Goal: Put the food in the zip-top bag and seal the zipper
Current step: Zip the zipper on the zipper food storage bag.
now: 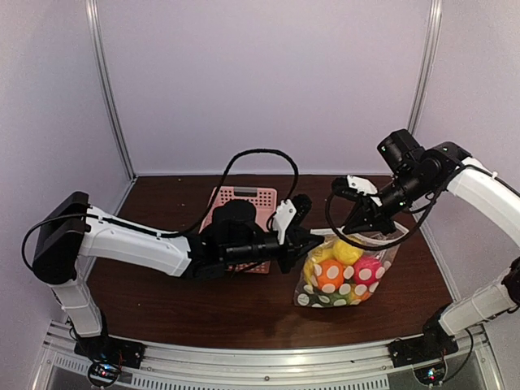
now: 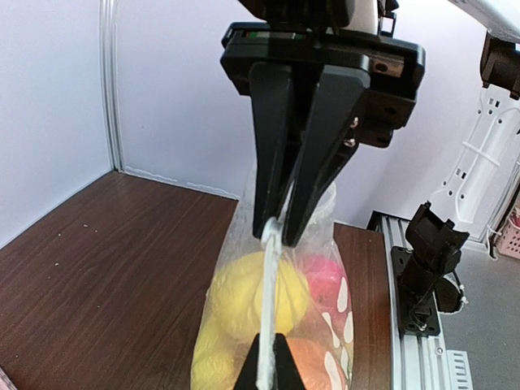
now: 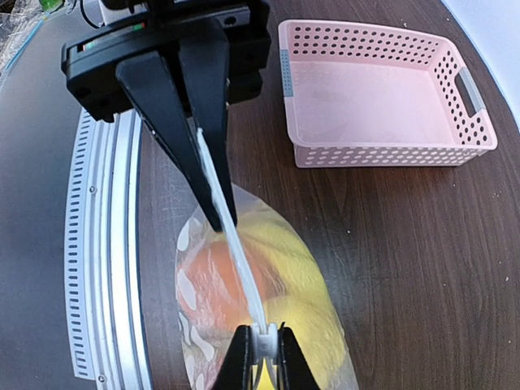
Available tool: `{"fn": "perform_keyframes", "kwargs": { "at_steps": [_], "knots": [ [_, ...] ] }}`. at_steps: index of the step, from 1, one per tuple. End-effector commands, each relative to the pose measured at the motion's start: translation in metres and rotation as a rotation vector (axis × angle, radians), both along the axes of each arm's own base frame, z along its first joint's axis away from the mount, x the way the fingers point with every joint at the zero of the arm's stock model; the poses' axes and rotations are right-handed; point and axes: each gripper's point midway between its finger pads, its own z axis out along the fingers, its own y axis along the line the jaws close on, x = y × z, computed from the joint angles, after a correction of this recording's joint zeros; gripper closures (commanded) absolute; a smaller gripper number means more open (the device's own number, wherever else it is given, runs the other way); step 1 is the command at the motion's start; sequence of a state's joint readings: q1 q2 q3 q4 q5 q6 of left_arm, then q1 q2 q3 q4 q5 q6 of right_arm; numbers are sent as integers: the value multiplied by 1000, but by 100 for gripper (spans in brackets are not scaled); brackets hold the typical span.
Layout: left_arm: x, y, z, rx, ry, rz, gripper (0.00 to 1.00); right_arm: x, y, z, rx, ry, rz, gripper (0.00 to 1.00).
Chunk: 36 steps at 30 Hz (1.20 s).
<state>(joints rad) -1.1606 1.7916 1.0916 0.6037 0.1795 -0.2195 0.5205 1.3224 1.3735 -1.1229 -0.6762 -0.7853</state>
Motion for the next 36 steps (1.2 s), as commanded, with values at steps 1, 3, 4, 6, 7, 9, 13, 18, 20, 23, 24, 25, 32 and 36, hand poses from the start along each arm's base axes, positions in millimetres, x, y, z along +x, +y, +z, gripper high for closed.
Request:
{"fn": "perform_keyframes", "kwargs": {
  "at_steps": [1,3,4,6,7,9,13,18,20,23,24,25,32,36],
  "knots": [
    [11,18,34,-88,-50,57,100,11,-42,-8,-145,-27,-107,100],
    [12,20,33,-88,-50,65,100,12,-50,-9,-157,-23,-120,100],
    [13,22,33,-88,-51,68,100,12,-54,-10,-163,-20,-128,100],
    [14,23,33,-86,-53,73,100,14,-62,-11,-175,-19,-143,100],
    [14,23,32,-83,-53,76,100,14,-66,-11,-178,-17,-150,100],
    [15,25,31,-82,-53,80,100,15,-73,-11,-185,-17,-163,100],
    [16,26,31,-82,-52,84,100,15,-85,-13,-201,-16,-187,100],
    [18,27,30,-81,-50,92,100,15,-98,-19,-227,-8,-208,100],
    [19,28,29,-80,-49,95,100,15,-104,-21,-239,-4,-221,100],
    [21,30,27,-79,-45,101,100,14,-111,-25,-255,7,-231,100],
    [21,30,26,-79,-44,103,100,14,-114,-26,-259,10,-236,100],
    [22,30,25,-79,-43,105,100,14,-116,-27,-265,12,-239,100],
    [25,33,20,-77,-36,113,100,14,-129,-36,-295,23,-264,100],
    [26,34,17,-76,-33,114,100,15,-137,-39,-308,36,-278,100]
  ]
}}
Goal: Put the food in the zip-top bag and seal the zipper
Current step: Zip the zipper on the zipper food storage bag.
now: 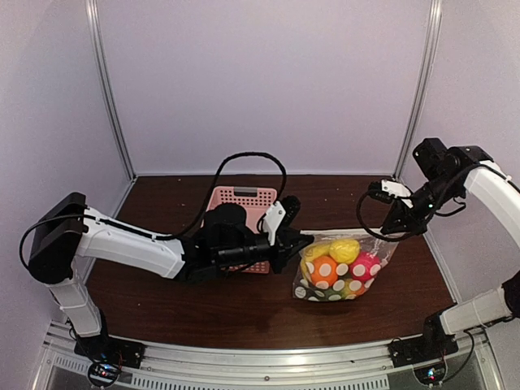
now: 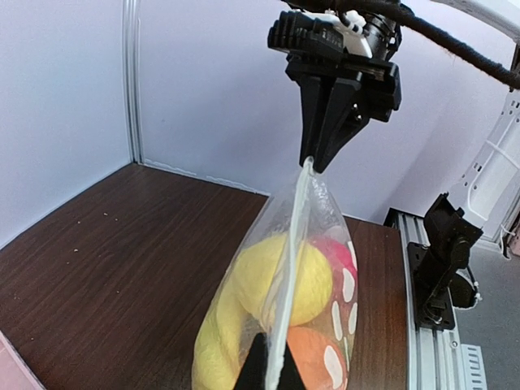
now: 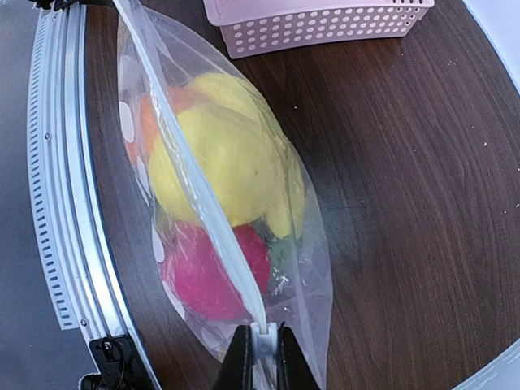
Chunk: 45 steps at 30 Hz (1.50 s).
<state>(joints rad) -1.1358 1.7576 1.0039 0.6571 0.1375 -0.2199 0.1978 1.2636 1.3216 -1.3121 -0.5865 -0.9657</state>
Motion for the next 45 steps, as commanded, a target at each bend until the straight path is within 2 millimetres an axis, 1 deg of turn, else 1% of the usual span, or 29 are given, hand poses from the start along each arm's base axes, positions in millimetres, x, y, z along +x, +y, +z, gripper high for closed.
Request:
{"fn": "perform_keyframes", "kwargs": {
  "at_steps": [1,20,37,40,42,45],
  "knots": [
    [13,14,28,-78,-31,49,100,-1,-35,-14,-140,13,-67,100],
    [14,16,24,-87,-20,50,100,3,-54,-22,-164,43,-107,100],
    [20,13,22,-89,-17,58,100,6,-56,-24,-163,54,-113,100],
    [23,8,21,-88,-10,60,100,8,-54,-20,-147,45,-110,100],
    [26,1,22,-89,-8,51,100,13,-52,-16,-134,27,-124,100],
    [38,-13,29,-114,-5,65,100,36,-51,-7,-112,-34,-180,100]
  ]
}}
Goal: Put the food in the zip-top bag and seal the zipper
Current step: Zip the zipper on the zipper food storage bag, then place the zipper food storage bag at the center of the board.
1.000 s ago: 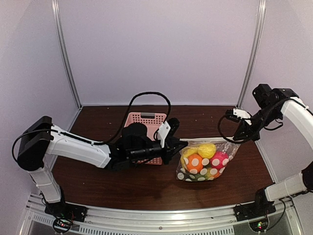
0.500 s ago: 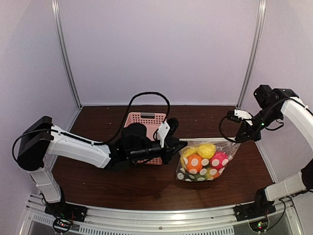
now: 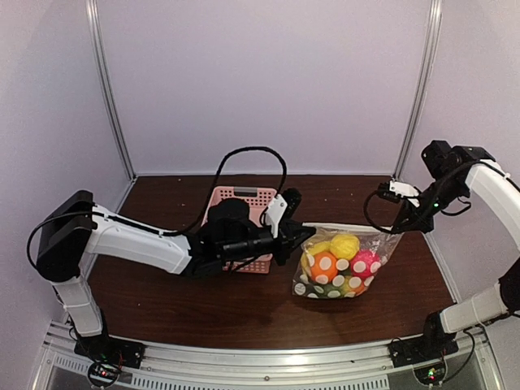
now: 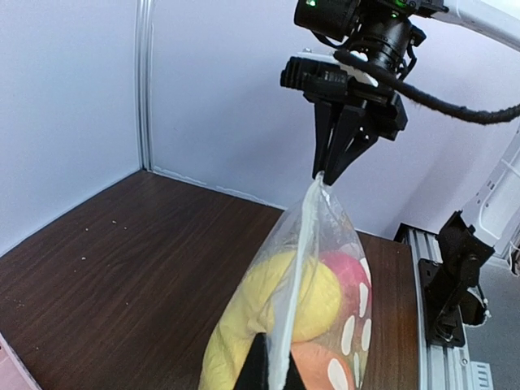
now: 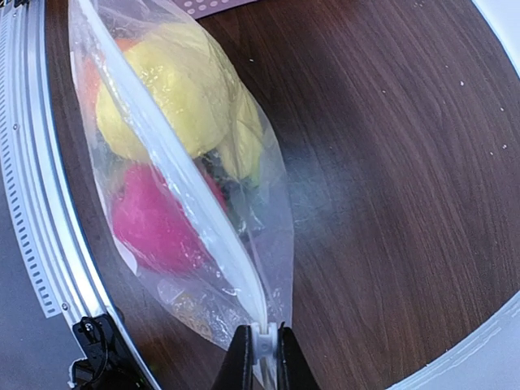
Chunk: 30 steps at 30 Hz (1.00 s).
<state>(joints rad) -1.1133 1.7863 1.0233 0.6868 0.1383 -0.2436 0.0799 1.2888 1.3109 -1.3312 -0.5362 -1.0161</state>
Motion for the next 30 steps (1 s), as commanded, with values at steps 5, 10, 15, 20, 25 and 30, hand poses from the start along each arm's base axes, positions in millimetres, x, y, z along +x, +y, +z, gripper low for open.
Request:
{"fn": "perform_keyframes", "kwargs": {
  "at_steps": [5,10,15,20,25,30],
  "knots": [
    [69,-31,54,-158,-6,127,100,64,-8,35,16,-162,-156,100],
    [105,-38,90,-233,-54,128,100,96,-4,71,74,-290,-200,100],
    [95,-44,97,-221,-92,24,99,81,-3,75,67,-357,-144,100],
    [74,-35,50,-170,23,-51,90,38,-4,24,32,-323,-64,100],
    [43,-10,29,-150,105,-115,61,-17,1,-22,36,-178,7,75],
    [34,10,52,-84,46,-92,36,-11,7,25,112,-245,-62,58]
  ]
}}
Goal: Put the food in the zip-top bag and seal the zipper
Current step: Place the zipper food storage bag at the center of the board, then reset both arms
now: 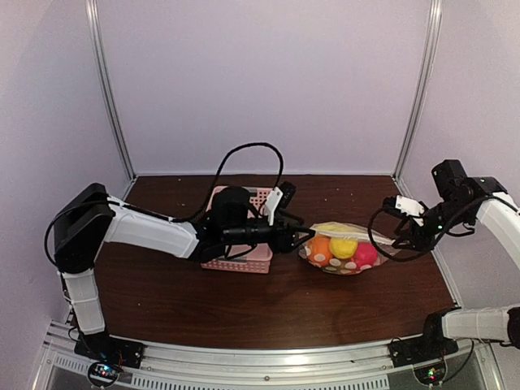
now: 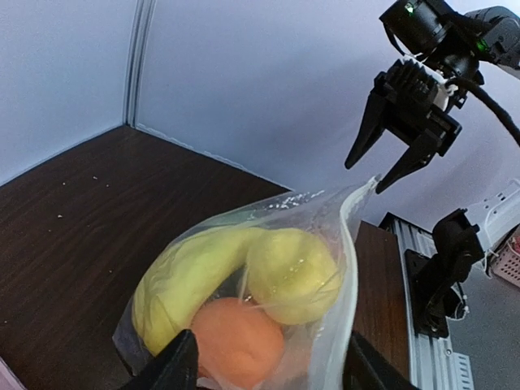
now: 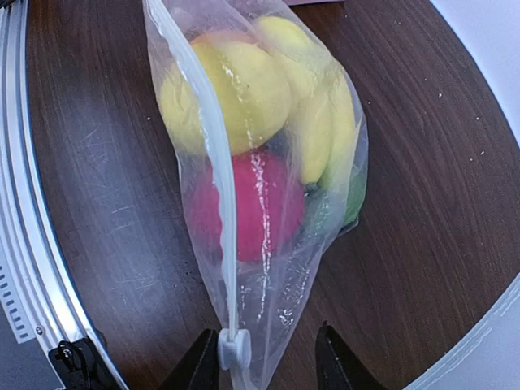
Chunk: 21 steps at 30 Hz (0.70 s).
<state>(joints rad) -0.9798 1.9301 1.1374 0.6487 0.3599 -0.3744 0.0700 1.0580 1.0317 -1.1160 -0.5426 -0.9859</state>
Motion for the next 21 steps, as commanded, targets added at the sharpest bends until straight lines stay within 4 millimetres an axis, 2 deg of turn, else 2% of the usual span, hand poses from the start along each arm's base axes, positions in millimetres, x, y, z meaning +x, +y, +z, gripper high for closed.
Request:
{"fn": "perform_keyframes", "kwargs": {
  "at_steps": [1,4,6,7,8,10,13,15,17,21],
  "knots": [
    [-9,19,88,-73,-148,11,34,14,11,63,116,-135,-58,54],
    [7,34,96,28,-187,126,19,40,13,92,229,-203,-188,45],
    [23,49,100,113,-204,230,3,59,11,108,291,-246,-274,42],
    [29,57,103,152,-215,276,3,69,9,117,323,-270,-320,34],
    [36,67,105,194,-219,335,2,78,6,127,356,-297,-371,17],
    [49,89,113,256,-230,443,2,94,0,150,421,-348,-455,1],
    [64,133,118,356,-235,618,2,109,-6,181,515,-406,-550,0],
    [73,171,130,393,-250,782,2,119,-13,197,568,-449,-618,0],
    [80,208,140,431,-261,920,2,127,-23,208,601,-482,-695,0],
    [85,267,158,435,-255,1039,2,132,-39,220,612,-558,-782,0]
  ]
}}
